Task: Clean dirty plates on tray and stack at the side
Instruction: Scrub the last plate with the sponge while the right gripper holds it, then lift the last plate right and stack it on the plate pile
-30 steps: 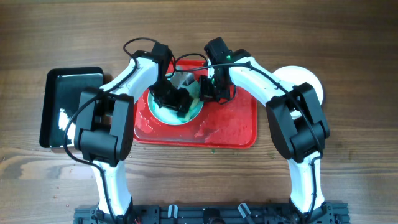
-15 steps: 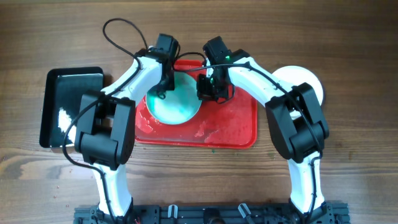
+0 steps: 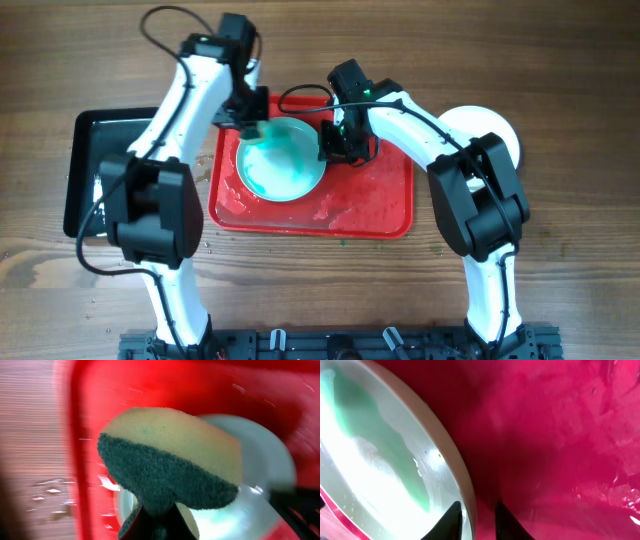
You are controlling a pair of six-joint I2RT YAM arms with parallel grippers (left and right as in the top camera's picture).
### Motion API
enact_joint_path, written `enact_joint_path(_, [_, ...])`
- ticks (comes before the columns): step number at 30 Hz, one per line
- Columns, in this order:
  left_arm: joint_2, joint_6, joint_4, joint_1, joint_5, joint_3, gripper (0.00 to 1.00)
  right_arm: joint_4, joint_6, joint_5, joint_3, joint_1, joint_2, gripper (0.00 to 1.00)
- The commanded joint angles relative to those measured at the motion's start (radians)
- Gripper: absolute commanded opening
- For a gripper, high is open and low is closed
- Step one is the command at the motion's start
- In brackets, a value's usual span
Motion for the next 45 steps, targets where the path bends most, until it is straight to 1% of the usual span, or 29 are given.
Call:
enact_joint_path(1, [-0.005, -0.078, 0.032, 0.072, -0.107, 0.014, 0.04, 0.019, 0.015, 0.021, -0.015, 0.003, 0.024, 0.25])
enact_joint_path(3, [-0.005, -0.077, 0.048, 0.093, -0.107, 0.014, 0.04, 0.027, 0.060, 0.041, -0.029, 0.028, 0.024, 0.24])
enact_joint_path(5, [-0.005, -0.077, 0.052, 0.100, -0.107, 0.013, 0.04, 0.040, 0.073, 0.062, -0.034, 0.060, 0.024, 0.23])
enact_joint_path(6, [-0.005, -0.077, 0.051, 0.098, -0.103, 0.013, 0.04, 0.034, 0.084, 0.072, -0.034, 0.068, 0.024, 0.04])
enact_joint_path(9, [-0.005, -0.077, 0.047, 0.097, -0.085, 0.013, 0.04, -0.007, 0.080, 0.073, -0.023, 0.054, 0.003, 0.04])
enact_joint_path(10, [-0.005, -0.078, 0.046, 0.097, -0.084, 0.011, 0.04, -0.035, 0.078, 0.118, -0.023, 0.047, -0.029, 0.04])
enact_joint_path(12, [-0.005, -0.077, 0.047, 0.097, -0.032, 0.010, 0.04, -0.094, 0.055, 0.251, -0.023, 0.042, -0.107, 0.04])
enact_joint_path(14, [-0.005, -0.077, 0.048, 0.097, 0.056, 0.010, 0.04, -0.164, 0.029, 0.453, -0.023, 0.050, -0.215, 0.05])
enact_joint_path(16, [-0.005, -0.077, 0.051, 0.097, 0.097, 0.010, 0.04, -0.200, 0.030, 0.677, -0.023, 0.070, -0.307, 0.04])
enact_joint_path(17, [-0.005, -0.077, 0.055, 0.097, 0.112, 0.010, 0.04, -0.205, 0.029, 0.744, -0.023, 0.077, -0.331, 0.04])
enact_joint_path(19, [-0.005, -0.077, 0.059, 0.097, 0.130, 0.010, 0.04, -0.230, 0.029, 0.978, -0.023, 0.111, -0.399, 0.04])
enact_joint_path(24, [-0.005, -0.077, 0.059, 0.097, 0.130, 0.010, 0.04, -0.317, 0.030, 1.277, -0.023, 0.212, -0.415, 0.04])
enact_joint_path(26, [-0.005, -0.077, 0.059, 0.097, 0.130, 0.010, 0.04, -0.336, 0.029, 1.367, -0.023, 0.250, -0.415, 0.04])
enact_joint_path(27, [-0.005, -0.077, 0.059, 0.097, 0.130, 0.009, 0.04, -0.352, 0.029, 1.458, -0.023, 0.283, -0.415, 0.04])
enact_joint_path(31, [-0.005, -0.077, 0.059, 0.097, 0.129, 0.009, 0.04, -0.370, 0.028, 1.672, -0.023, 0.363, -0.415, 0.04])
enact_joint_path(33, [-0.005, -0.077, 0.059, 0.097, 0.129, 0.009, 0.04, -0.368, 0.000, 1.762, -0.023, 0.397, -0.415, 0.04])
enact_joint_path(38, [-0.005, -0.077, 0.059, 0.097, 0.129, 0.009, 0.04, -0.368, -0.001, 1.821, -0.023, 0.408, -0.415, 0.04])
enact_joint_path(42, [-0.005, -0.077, 0.059, 0.097, 0.129, 0.009, 0.04, -0.357, 0.006, 1.796, -0.023, 0.407, -0.415, 0.04])
enact_joint_path(44, [-0.005, -0.077, 0.059, 0.097, 0.129, 0.008, 0.04, -0.340, 0.006, 1.676, -0.024, 0.399, -0.415, 0.04])
enact_joint_path(45, [-0.005, -0.077, 0.059, 0.097, 0.129, 0.008, 0.04, -0.329, 0.006, 1.524, -0.026, 0.378, -0.415, 0.04])
